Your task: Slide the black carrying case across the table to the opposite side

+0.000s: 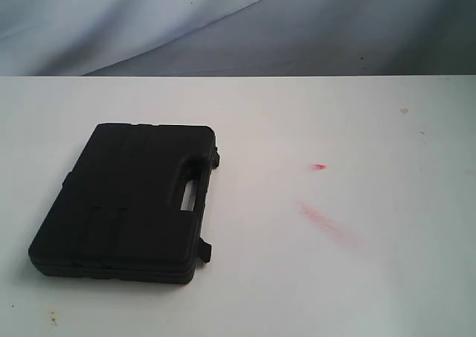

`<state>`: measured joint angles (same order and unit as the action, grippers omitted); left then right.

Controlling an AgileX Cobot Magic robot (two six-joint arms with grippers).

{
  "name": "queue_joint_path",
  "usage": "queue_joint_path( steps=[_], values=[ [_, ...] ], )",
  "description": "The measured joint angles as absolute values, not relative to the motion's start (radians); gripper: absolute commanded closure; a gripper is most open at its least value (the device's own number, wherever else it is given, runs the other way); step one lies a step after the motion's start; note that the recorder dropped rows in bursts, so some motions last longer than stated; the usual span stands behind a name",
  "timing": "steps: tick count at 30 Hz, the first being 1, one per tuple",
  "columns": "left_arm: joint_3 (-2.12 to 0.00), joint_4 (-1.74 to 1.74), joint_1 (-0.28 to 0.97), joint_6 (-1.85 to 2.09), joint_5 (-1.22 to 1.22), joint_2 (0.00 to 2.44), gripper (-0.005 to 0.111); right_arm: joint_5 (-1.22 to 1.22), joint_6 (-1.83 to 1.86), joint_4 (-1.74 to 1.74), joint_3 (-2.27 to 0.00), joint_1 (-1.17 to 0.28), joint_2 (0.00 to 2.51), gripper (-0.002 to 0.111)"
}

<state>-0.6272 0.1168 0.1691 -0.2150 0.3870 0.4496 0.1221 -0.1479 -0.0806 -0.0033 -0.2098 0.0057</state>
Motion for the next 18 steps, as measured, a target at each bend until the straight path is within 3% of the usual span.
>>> queue_joint_path(
  steps=[9, 18],
  values=[
    [-0.837, 0.117, 0.333, -0.087, 0.581, 0.758, 0.107, 0.122, -0.148, -0.081, -0.003, -0.21, 0.006, 0.108],
    [-0.992, 0.143, 0.378, -0.083, 0.659, 1.097, 0.107, 0.122, -0.148, -0.081, -0.003, -0.21, 0.006, 0.108]
  ],
)
